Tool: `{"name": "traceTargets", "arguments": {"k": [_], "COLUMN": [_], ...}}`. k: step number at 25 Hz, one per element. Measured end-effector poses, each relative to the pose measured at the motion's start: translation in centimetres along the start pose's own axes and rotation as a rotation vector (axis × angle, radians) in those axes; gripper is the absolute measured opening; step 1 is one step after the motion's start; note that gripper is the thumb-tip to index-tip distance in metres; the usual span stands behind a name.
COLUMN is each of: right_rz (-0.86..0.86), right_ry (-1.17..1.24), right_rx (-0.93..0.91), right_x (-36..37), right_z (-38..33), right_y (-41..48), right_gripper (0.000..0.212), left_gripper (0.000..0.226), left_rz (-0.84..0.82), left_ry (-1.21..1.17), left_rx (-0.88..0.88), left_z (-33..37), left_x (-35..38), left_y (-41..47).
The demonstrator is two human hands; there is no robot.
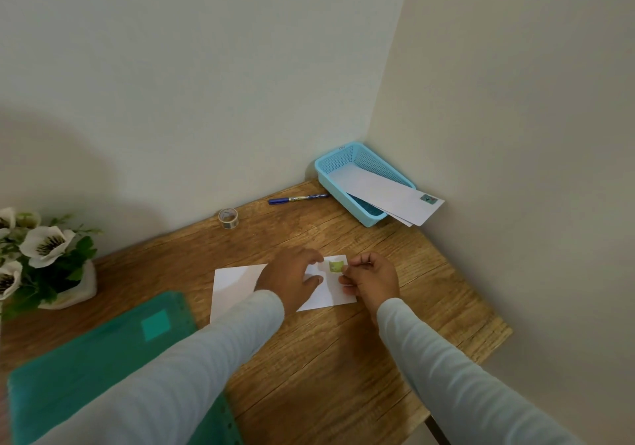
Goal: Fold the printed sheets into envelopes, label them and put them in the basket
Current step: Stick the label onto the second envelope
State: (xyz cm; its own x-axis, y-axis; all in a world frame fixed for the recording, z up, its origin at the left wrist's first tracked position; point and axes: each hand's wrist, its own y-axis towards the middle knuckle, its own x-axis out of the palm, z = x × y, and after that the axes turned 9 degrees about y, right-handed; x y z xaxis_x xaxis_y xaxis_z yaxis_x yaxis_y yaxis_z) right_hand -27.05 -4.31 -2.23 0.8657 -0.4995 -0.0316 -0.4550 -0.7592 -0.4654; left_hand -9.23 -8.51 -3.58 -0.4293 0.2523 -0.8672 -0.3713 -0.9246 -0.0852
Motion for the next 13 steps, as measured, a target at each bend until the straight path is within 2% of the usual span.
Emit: {"name": "traceTargets", "arguments": {"k": [2,7,13], "right_rz": [0.028,0.097,0.145], "right_ry": [-0.037,-0.185,-0.258], "right_rx": [-0.025,-0.085,-0.105], "right_x": [0.5,1.6,2.1], "right_z": [0.2,0.7,0.8], "right_y": [0.7,1.7,2.2], "right_gripper": [0.017,0.019,0.018], "left_gripper": [0.037,0.044,0.044], "left_rz": [-0.007,0.093,0.212], "left_ry": [0.110,0.208,0.292], "left_rx": [0.056,0.156,0.182], "left_z": [-0.5,-1.2,-1.9], "left_x": [0.7,2.2,3.7], "left_y": [0.0,-0.1,-0.5]}}
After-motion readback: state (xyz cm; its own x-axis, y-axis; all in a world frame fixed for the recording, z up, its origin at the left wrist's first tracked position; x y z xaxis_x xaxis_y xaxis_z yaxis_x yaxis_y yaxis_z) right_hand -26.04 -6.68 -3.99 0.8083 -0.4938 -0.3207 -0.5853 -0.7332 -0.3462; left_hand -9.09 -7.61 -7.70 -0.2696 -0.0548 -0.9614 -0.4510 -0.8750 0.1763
